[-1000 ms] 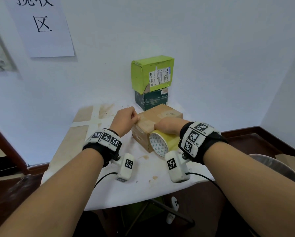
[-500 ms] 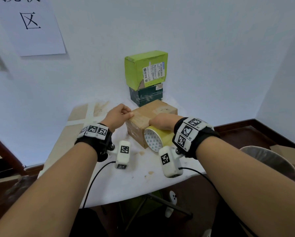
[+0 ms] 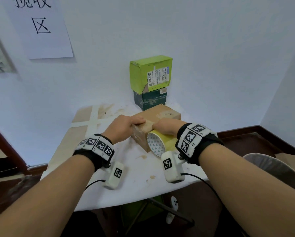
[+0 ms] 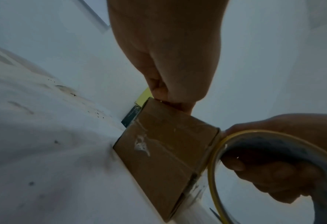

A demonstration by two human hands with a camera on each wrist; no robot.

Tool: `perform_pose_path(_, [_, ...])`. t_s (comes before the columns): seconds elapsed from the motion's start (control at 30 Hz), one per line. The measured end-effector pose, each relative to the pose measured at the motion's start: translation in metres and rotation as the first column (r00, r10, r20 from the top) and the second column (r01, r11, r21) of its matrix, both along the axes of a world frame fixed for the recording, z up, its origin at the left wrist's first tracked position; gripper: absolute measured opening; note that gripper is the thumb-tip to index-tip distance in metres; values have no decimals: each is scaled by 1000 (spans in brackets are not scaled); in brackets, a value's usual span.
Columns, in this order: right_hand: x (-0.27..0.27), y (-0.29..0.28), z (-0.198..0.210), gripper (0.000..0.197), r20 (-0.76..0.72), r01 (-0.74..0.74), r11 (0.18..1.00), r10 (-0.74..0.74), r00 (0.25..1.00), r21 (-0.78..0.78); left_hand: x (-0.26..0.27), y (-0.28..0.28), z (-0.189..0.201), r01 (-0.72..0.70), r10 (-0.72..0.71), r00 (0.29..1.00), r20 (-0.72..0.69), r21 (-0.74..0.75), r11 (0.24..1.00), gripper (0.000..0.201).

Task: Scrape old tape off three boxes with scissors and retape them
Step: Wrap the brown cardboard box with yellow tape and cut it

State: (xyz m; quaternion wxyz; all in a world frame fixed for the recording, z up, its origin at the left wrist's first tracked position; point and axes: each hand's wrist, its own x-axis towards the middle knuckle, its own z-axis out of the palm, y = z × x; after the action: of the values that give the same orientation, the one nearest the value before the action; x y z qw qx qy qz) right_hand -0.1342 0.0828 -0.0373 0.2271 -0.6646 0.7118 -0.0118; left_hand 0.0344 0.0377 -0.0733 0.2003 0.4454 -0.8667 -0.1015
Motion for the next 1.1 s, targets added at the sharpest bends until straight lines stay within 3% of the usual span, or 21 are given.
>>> perform_pose_path(0.2, [1,0,0,44,10,-4,1000,4,1000,24,-3,10,15,14,-24,976,215,50,999,65])
perform_pose_path(0.37, [4,-2,-3,43,12,21,999,-21,1000,32,-7,13,14,33,-44,959,280,45,998,73])
perform_pose_path(0.5, [3,-1,-4,44,50,47,999,-47,998,0,-2,11,9,57,-68,967,247,50,997,80])
perform_pose_path(0.67, [3,0,-5,42,34,15,999,-14,999,-29,4,10,1,72,-82,993,87,114,991,82])
perform_pose_path(0.77, [3,1,-4,42,57,28,998,-25,998,-50,4,8,6,11,-9,1000,-25,89,996,77])
perform_pose_path(0.93, [3,7,-4,42,222,119,990,-101,970,-69,4,15,-5,16,-15,1000,-10,86,996,69])
perform_pose_path(1.1, [-8,12,-8,51,486,209,977,-203,850,41,4,17,-4,8,-7,1000,-14,69,998,69])
